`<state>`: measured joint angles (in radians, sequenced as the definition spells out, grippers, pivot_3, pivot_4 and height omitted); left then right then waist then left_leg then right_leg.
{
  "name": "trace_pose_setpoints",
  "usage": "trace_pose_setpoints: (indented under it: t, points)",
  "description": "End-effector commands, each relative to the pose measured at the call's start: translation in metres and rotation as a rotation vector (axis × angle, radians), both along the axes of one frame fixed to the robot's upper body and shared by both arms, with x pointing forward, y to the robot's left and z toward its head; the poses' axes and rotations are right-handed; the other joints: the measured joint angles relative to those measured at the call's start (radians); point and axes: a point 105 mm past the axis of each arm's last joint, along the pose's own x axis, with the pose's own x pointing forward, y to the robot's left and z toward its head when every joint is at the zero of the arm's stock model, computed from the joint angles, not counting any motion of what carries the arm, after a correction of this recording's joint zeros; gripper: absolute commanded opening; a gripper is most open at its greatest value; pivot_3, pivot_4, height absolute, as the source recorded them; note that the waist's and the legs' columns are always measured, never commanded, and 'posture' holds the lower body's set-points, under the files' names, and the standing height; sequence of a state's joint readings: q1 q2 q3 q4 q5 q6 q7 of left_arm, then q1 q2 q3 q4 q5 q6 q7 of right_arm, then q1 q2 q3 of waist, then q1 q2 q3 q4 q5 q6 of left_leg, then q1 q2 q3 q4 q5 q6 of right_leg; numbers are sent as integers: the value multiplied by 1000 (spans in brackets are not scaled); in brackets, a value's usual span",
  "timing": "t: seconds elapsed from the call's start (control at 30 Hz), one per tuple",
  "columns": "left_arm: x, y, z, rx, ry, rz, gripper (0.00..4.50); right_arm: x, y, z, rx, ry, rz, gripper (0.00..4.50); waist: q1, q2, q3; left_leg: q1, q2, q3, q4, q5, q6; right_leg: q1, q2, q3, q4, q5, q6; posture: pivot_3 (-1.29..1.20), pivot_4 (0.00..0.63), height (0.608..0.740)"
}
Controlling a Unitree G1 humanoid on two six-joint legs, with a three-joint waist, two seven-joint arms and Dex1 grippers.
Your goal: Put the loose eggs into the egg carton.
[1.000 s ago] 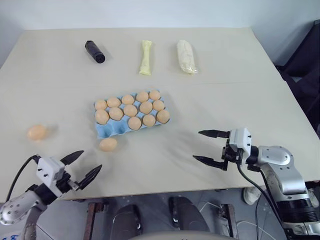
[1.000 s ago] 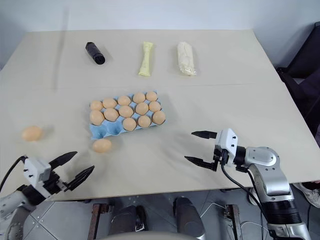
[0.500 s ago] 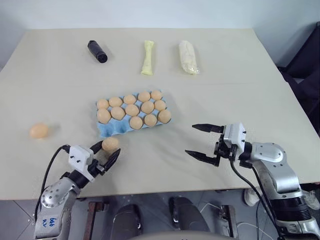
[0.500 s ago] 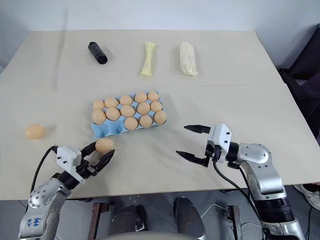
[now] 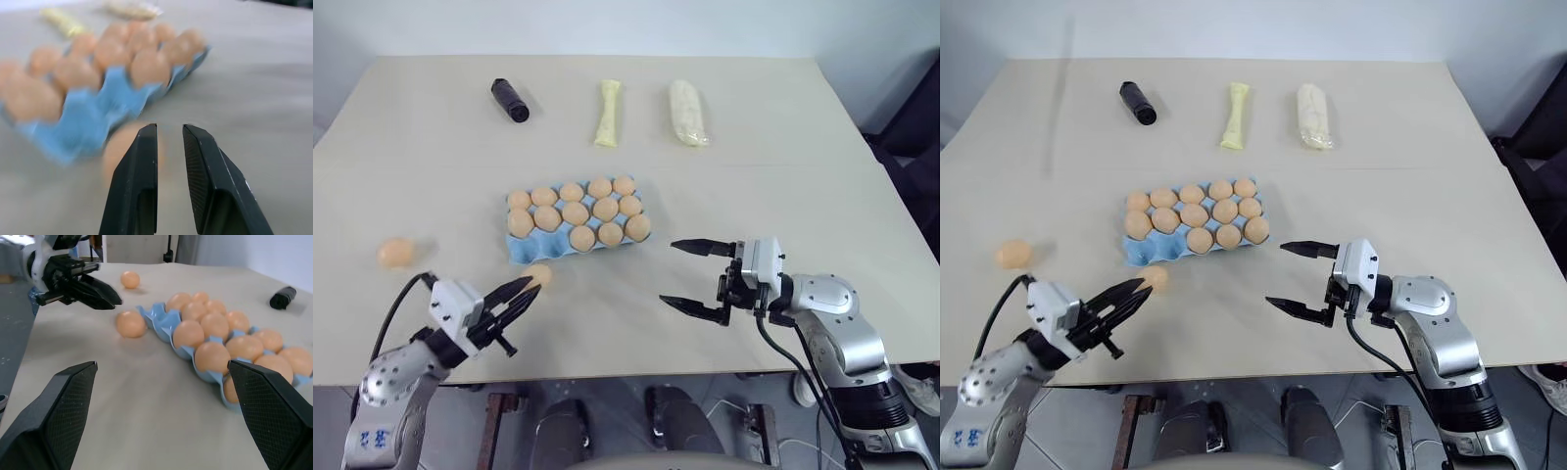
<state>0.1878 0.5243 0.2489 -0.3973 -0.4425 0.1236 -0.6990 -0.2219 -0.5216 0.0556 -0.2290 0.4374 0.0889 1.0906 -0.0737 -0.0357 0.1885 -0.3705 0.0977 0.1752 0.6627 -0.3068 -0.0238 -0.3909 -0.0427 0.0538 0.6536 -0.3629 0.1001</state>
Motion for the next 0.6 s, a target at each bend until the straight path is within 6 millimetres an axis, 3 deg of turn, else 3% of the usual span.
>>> trace_pose_setpoints:
  t: [0.03,0.17,0.27,0.57,0.6]
  points:
    - [17,-8,14,-1,-61,-6,873,0,3,7,25,-21,7,4500,0,0,0,0,0,0,0,0,0,0,0,0,0,0,0,0,150,740]
    - [14,-10,8,-10,-35,-32,873,2,1,8,24,-25,-12,4500,-10,0,0,0,0,2,0,0,1,0,0,0,0,1,2,0,150,740]
    - [2,-3,2,-1,-31,-21,1439,1,-3,6,20,-21,-32,4500,-13,0,0,1,3,4,0,-1,-2,-2,2,0,0,1,2,0,150,740]
    - [-9,27,4,-1,-88,179,4213,-1,-1,1,26,0,-27,4500,-7,0,0,0,2,2,1,-1,-1,-1,0,2,-1,0,1,0,150,740]
    - [-9,31,1,2,-80,201,4213,0,-1,1,25,0,-23,4500,-8,0,0,0,2,2,1,-1,-1,-1,0,2,-1,0,1,0,150,740]
